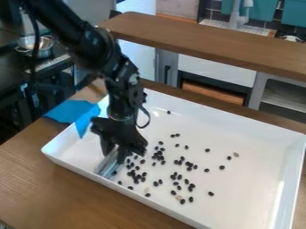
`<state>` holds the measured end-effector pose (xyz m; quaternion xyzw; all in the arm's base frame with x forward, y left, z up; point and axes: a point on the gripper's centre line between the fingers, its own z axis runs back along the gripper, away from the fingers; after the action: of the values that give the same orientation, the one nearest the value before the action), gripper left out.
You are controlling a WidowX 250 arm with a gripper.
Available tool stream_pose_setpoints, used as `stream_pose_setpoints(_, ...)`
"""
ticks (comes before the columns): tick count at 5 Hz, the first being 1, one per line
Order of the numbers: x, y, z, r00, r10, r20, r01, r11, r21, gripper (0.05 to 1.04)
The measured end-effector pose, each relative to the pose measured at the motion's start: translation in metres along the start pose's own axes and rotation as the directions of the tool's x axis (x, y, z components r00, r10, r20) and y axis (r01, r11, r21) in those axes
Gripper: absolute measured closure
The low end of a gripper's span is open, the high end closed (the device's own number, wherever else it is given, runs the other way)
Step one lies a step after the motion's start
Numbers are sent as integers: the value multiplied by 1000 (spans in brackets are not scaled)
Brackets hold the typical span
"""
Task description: Sweep into pile
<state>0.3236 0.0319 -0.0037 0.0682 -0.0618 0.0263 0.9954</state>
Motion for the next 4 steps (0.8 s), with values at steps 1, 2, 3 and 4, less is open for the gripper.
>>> stream_pose_setpoints(1,-1,-18,2,1000,-1,-4,1,1000,-9,723)
stream_pose_setpoints(2,-2,-42,6,1000,-4,3,4,1000,-18,723)
stream_pose_setpoints(3,-3,-53,8,1000,2,-3,-2,1000,-21,723)
stream_pose_setpoints(4,-7,-79,12,1000,-18,-7,17,999,-43,723)
